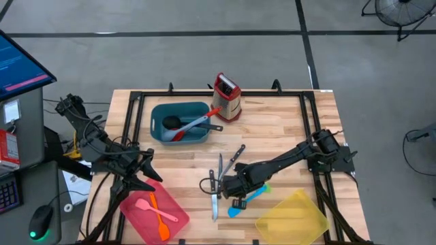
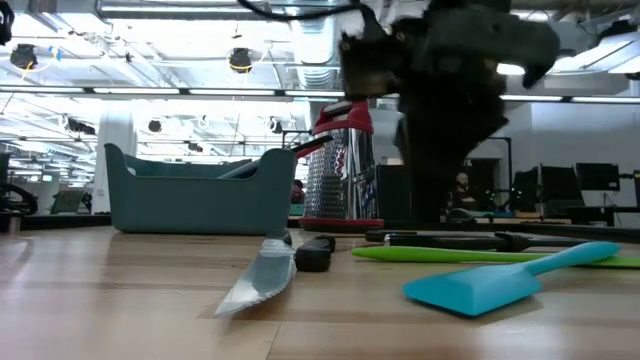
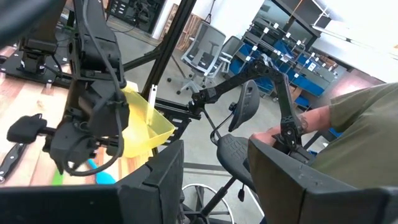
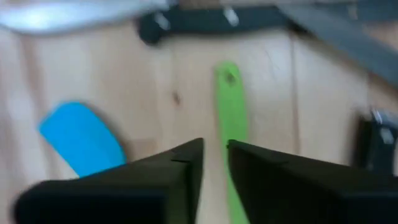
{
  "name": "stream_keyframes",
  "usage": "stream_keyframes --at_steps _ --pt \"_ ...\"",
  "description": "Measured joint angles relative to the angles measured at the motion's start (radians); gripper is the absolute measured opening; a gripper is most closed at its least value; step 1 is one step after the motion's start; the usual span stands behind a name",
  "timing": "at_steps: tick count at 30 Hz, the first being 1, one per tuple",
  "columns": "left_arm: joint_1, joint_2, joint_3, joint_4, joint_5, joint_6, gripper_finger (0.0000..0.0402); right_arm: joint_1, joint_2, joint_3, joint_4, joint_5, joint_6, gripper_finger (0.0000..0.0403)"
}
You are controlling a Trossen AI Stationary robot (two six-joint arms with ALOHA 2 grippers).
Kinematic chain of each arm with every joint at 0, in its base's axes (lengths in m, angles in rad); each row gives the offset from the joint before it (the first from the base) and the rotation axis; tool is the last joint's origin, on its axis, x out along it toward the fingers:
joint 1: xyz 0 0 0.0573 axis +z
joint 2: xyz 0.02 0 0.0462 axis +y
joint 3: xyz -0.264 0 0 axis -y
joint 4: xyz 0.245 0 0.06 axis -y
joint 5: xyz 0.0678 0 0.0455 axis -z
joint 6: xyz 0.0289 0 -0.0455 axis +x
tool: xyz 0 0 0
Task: Pick & Place Kitchen Items
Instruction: Put the green spatula into the pink bin
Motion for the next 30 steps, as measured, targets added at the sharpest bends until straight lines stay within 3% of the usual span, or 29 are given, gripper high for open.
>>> stream_keyframes --at_steps 6,9,19,30 --pt "0.000 0.000 0.000 0.000 0.000 0.000 0.0159 -0.032 0.004 0.002 0.075 0.002 -0.017 0.0208" --pt "0.000 0.000 0.000 0.000 0.000 0.000 0.0159 -0.046 0.004 0.002 0.077 0.010 -0.020 0.0239" --pt "0.000 0.000 0.000 0.000 0.009 0.000 0.0159 -0.053 0.030 0.000 0.121 0.007 -0.078 0.0219" --pt "0.000 -0.001 0.000 -0.002 0.016 0.000 0.0159 -0.054 0.101 0.013 0.124 0.000 -0.065 0.0246"
